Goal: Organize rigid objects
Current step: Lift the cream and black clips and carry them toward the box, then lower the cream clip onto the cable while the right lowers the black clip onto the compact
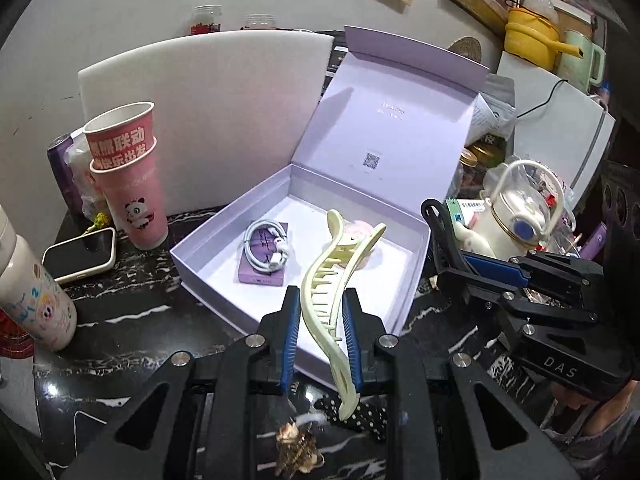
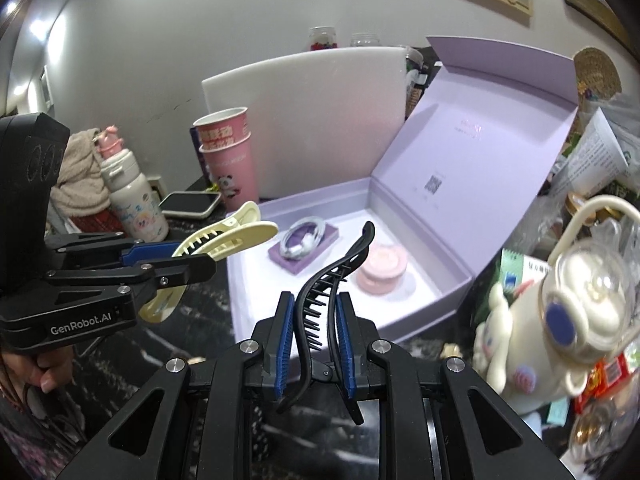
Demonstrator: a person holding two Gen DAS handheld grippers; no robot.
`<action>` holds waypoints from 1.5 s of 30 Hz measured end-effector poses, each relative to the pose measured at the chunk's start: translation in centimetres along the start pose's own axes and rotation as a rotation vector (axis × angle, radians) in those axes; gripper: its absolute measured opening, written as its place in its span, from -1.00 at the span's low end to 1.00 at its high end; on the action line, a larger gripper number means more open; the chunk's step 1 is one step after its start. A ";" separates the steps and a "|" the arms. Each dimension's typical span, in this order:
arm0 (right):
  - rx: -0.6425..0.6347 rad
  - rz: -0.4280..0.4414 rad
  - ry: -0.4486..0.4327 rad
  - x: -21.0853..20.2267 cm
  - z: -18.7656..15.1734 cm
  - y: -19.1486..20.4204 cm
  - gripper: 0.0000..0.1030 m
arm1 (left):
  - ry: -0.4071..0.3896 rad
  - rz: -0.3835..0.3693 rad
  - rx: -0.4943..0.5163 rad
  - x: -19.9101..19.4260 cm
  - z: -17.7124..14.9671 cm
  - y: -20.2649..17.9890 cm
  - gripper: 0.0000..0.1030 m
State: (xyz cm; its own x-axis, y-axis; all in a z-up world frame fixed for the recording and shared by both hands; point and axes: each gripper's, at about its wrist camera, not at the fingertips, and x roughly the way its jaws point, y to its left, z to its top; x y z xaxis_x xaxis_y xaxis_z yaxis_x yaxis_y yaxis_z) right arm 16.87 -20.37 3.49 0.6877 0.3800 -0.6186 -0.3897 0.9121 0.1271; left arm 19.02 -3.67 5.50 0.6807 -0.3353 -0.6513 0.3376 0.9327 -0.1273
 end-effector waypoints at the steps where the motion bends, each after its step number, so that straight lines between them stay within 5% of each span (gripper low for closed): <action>1: -0.001 0.000 -0.003 0.1 0.2 -0.1 -0.60 | -0.003 0.000 -0.001 0.1 0.2 0.1 -0.59; 26: -0.011 -0.035 -0.017 5.8 5.5 -3.0 -0.60 | -0.016 0.053 0.027 6.1 6.0 2.7 -0.59; 45: 0.019 -0.054 0.090 11.9 5.3 -5.0 -0.60 | 0.137 0.014 -0.027 12.8 6.3 6.0 -0.59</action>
State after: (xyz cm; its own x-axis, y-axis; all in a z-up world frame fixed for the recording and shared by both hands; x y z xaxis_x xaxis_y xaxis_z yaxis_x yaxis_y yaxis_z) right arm 30.24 -19.61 -0.42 0.6495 0.3156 -0.6918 -0.3414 0.9340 0.1057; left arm 33.82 -3.15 1.10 0.5894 -0.3027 -0.7490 0.3102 0.9409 -0.1362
